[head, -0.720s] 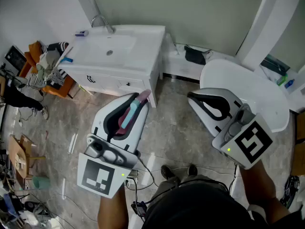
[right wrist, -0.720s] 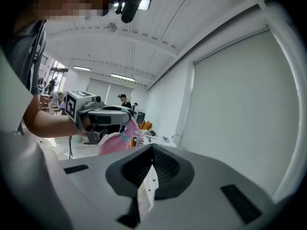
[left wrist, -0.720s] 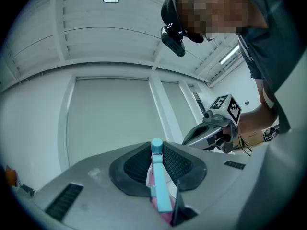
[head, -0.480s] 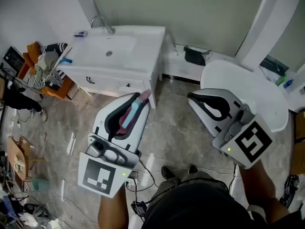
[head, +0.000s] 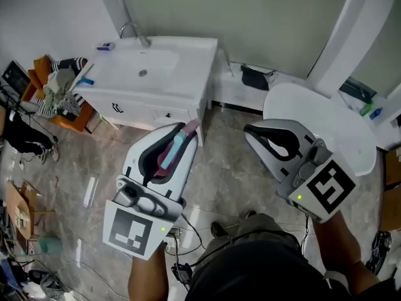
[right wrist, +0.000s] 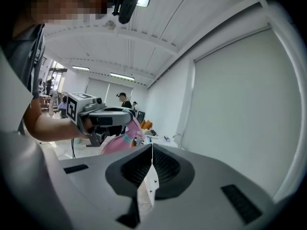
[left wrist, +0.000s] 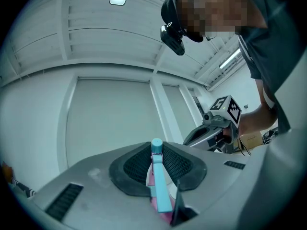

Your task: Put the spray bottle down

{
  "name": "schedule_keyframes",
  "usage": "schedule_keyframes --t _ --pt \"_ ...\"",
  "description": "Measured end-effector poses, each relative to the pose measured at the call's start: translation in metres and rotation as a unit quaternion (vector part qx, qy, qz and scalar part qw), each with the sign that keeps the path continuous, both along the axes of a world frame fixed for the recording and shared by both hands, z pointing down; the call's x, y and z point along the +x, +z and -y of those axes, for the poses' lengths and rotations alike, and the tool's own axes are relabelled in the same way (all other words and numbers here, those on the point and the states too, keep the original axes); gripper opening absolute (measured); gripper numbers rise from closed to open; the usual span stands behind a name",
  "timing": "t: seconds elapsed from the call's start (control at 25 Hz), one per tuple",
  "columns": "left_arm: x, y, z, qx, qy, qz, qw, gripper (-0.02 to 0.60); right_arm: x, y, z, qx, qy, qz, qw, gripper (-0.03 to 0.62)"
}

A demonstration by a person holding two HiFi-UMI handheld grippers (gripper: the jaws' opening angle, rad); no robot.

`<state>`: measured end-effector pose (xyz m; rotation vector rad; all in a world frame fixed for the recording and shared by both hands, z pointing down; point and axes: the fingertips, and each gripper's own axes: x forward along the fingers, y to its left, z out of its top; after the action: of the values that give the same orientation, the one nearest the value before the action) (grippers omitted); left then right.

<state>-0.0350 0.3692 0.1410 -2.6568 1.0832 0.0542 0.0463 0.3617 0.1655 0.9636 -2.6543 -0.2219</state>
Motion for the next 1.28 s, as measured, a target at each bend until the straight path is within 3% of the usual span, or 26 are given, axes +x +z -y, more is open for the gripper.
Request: schedule_keyframes --t 0.24,0.44,0.8,1.0,1.28 --pt "0.013 -0.003 0.001 0.000 -0.011 0.009 0.9999 0.066 0.016 -0.003 0.003 0.000 -0.009 0.008 1.000 0.009" --pt "0.027 0.001 0.032 -0.015 -0.031 0.021 0.9992 0.064 0.030 0.003 0.040 -0.018 -0.025 0.018 0.999 0.009" --pt "0.072 0.000 0.072 -0.016 -0.065 0.006 0.9978 0.066 0.077 0.005 0.083 -0.027 -0.057 0.026 0.998 0.009" --pt "0.099 0.003 0.088 -0.012 -0.079 0.022 0.9966 0.066 0.090 0.003 0.098 -0.023 -0.080 0.030 0.996 0.009" --pt "0.094 0.007 0.108 -0.022 -0.093 0.022 0.9951 0.066 0.083 0.016 0.123 -0.035 -0.092 0.036 0.995 0.009"
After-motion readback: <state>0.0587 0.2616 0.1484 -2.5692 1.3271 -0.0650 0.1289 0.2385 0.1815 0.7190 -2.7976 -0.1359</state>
